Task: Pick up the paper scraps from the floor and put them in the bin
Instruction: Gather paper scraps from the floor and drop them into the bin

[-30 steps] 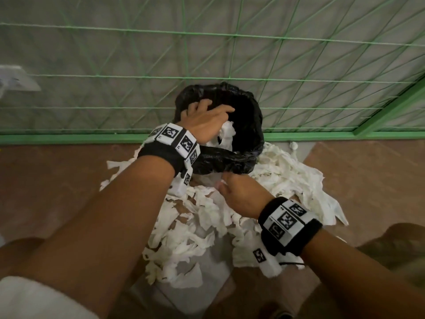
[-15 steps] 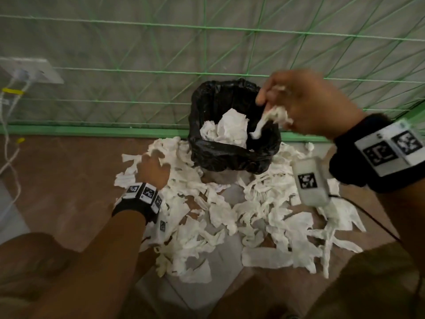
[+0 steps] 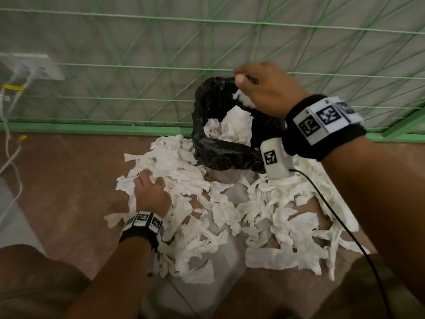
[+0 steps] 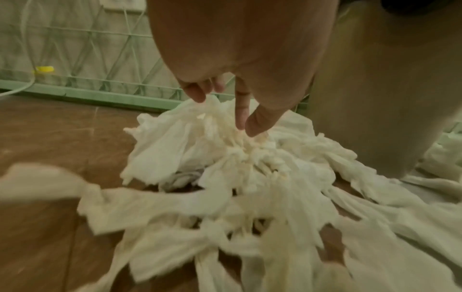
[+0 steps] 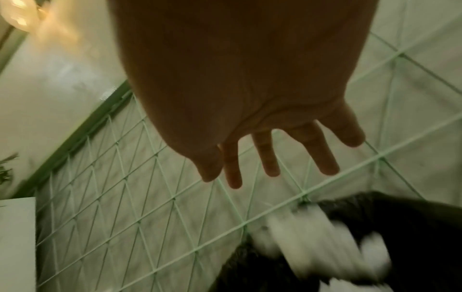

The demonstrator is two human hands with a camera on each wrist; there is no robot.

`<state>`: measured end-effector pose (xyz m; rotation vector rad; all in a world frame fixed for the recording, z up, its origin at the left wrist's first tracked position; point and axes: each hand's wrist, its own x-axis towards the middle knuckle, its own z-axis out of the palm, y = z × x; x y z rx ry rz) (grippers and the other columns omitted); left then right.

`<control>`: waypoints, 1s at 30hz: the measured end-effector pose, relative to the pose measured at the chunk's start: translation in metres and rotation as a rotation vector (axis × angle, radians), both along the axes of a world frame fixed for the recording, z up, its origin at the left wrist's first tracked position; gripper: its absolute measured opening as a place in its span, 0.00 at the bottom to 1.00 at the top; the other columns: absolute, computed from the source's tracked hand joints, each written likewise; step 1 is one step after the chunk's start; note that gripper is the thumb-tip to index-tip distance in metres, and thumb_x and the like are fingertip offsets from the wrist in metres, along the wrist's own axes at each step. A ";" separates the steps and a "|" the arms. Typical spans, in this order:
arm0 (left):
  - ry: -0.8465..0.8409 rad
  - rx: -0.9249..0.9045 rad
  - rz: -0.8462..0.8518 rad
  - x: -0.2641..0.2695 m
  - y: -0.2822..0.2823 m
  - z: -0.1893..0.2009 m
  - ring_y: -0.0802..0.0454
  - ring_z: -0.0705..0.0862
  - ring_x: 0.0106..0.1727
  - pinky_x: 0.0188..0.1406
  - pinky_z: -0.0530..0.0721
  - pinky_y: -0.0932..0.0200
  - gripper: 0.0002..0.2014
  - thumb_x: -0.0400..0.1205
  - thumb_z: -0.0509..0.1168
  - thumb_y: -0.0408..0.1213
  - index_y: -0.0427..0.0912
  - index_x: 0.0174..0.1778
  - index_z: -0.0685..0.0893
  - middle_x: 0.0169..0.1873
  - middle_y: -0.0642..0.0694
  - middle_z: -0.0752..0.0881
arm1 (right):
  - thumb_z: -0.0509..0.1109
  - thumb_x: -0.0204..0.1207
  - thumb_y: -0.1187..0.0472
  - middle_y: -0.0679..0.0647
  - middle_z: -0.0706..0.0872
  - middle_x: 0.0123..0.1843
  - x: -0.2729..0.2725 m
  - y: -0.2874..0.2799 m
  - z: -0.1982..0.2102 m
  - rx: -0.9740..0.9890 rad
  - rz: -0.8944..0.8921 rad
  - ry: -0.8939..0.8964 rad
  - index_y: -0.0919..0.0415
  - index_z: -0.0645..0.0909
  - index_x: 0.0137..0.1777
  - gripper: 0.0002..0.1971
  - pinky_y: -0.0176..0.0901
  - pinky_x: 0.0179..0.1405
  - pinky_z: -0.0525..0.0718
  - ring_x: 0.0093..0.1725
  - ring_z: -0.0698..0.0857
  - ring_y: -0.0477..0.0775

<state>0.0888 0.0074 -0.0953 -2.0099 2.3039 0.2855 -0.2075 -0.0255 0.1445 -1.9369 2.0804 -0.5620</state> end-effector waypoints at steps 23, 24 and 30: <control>0.799 -0.045 0.184 -0.044 -0.049 0.152 0.41 0.88 0.46 0.33 0.83 0.53 0.24 0.88 0.49 0.52 0.33 0.64 0.71 0.53 0.38 0.80 | 0.69 0.76 0.45 0.55 0.50 0.86 -0.039 0.179 -0.199 1.025 -0.341 0.102 0.46 0.51 0.83 0.41 0.62 0.83 0.54 0.85 0.49 0.65; 0.872 0.001 0.190 -0.047 -0.051 0.164 0.46 0.90 0.39 0.25 0.85 0.57 0.23 0.87 0.52 0.54 0.38 0.66 0.69 0.56 0.39 0.81 | 0.68 0.77 0.45 0.54 0.52 0.86 -0.035 0.184 -0.201 1.015 -0.356 0.138 0.47 0.53 0.83 0.38 0.60 0.83 0.55 0.85 0.51 0.64; 0.882 -0.165 -0.052 -0.079 -0.063 0.248 0.61 0.81 0.46 0.31 0.82 0.75 0.18 0.86 0.56 0.29 0.39 0.72 0.65 0.51 0.54 0.77 | 0.56 0.84 0.56 0.57 0.76 0.75 -0.026 0.179 -0.186 0.950 -0.307 0.249 0.54 0.63 0.78 0.22 0.50 0.71 0.71 0.74 0.75 0.60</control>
